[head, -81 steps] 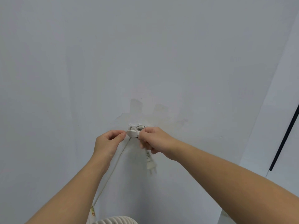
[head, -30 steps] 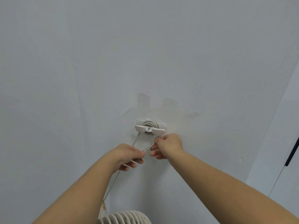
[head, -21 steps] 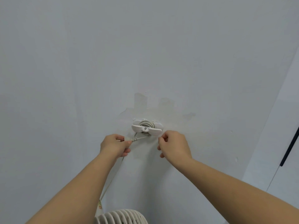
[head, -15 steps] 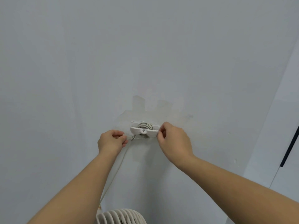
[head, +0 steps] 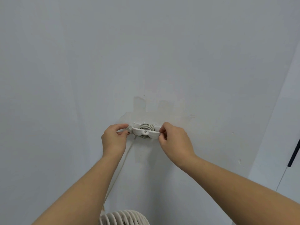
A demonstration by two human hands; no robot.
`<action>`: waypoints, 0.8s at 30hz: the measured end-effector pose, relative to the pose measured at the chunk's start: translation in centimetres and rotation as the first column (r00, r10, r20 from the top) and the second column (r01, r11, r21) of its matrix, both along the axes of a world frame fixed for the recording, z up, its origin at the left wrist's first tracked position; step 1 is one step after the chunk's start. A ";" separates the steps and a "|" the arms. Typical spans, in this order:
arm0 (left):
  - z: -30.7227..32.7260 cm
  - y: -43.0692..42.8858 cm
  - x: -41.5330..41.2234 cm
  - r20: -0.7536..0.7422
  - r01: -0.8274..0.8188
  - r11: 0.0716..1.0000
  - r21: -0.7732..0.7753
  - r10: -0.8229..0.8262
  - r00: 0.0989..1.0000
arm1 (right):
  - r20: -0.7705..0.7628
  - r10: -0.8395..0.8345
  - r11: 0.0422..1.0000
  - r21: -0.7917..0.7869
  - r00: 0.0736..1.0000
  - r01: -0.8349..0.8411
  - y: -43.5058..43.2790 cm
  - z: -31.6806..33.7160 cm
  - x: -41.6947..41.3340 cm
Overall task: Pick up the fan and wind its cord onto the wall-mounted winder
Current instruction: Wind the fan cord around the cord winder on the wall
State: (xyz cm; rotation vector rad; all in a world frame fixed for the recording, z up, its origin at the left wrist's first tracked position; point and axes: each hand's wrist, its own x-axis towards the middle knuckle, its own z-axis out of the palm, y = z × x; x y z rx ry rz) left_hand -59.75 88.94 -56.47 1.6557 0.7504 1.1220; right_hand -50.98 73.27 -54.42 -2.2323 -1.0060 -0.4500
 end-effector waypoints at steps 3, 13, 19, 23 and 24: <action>0.0 0.1 0.2 0.011 -0.013 1.000 -0.001 0.013 1.000 | 0.256 0.013 0.998 -0.068 0.967 0.005 0.0 0.1 -0.4; -0.3 0.2 0.0 0.061 0.060 0.998 -0.031 -0.058 0.996 | 0.390 0.135 0.963 -0.269 0.911 -0.028 5.6 1.5 -1.6; 0.1 0.4 0.2 0.094 0.123 0.992 -0.032 -0.119 0.988 | 0.302 0.186 0.960 -0.259 0.935 -0.107 5.4 1.6 -0.8; 0.2 0.3 0.3 0.137 0.141 0.989 -0.044 -0.134 0.981 | 0.298 0.194 0.969 -0.204 0.935 -0.136 5.2 1.1 -0.5; 0.3 0.2 0.3 0.166 0.146 0.988 -0.052 -0.136 0.977 | 0.288 0.193 0.973 -0.177 0.938 -0.146 5.1 1.1 -0.4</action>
